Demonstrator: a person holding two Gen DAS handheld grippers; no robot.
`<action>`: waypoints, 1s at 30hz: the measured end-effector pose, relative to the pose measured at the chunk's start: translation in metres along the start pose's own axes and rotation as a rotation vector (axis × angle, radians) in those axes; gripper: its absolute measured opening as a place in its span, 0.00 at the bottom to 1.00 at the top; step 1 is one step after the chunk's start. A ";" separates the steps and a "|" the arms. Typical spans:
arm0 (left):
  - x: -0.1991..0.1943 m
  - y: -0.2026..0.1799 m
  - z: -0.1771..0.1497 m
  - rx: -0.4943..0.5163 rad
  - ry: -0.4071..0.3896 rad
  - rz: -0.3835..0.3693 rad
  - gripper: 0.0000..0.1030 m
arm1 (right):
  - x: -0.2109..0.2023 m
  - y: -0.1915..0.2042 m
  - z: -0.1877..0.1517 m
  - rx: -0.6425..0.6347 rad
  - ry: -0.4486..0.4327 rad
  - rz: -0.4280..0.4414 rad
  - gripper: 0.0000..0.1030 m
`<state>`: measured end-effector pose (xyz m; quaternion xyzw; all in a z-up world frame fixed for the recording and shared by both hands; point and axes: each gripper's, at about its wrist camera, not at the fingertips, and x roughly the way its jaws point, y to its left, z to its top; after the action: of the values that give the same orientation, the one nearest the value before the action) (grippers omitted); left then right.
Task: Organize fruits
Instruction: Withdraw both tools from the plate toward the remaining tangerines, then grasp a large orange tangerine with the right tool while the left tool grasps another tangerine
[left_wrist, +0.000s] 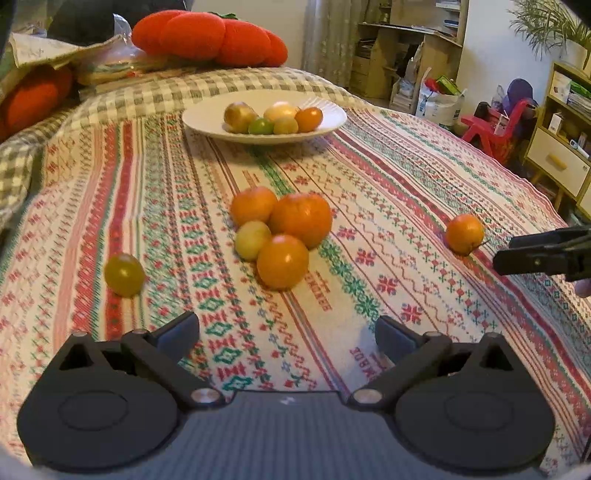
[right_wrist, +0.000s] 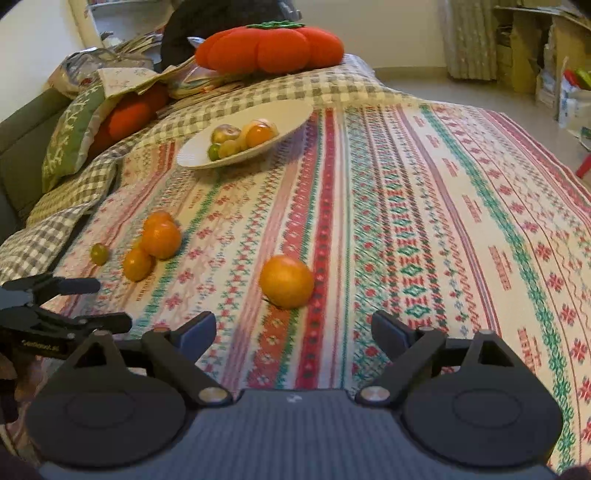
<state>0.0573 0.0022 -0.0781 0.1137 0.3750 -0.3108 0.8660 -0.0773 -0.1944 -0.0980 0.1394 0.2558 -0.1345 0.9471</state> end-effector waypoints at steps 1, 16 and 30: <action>0.001 0.000 -0.002 0.002 -0.006 0.000 0.85 | 0.002 -0.001 -0.002 0.001 -0.005 -0.015 0.82; 0.008 -0.001 0.002 0.003 -0.093 -0.006 0.56 | 0.021 0.018 -0.003 -0.028 -0.082 -0.044 0.63; 0.013 0.004 0.012 -0.053 -0.099 -0.023 0.31 | 0.025 0.019 0.002 -0.008 -0.082 -0.045 0.45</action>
<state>0.0735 -0.0063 -0.0794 0.0707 0.3412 -0.3160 0.8824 -0.0493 -0.1821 -0.1056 0.1242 0.2203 -0.1604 0.9541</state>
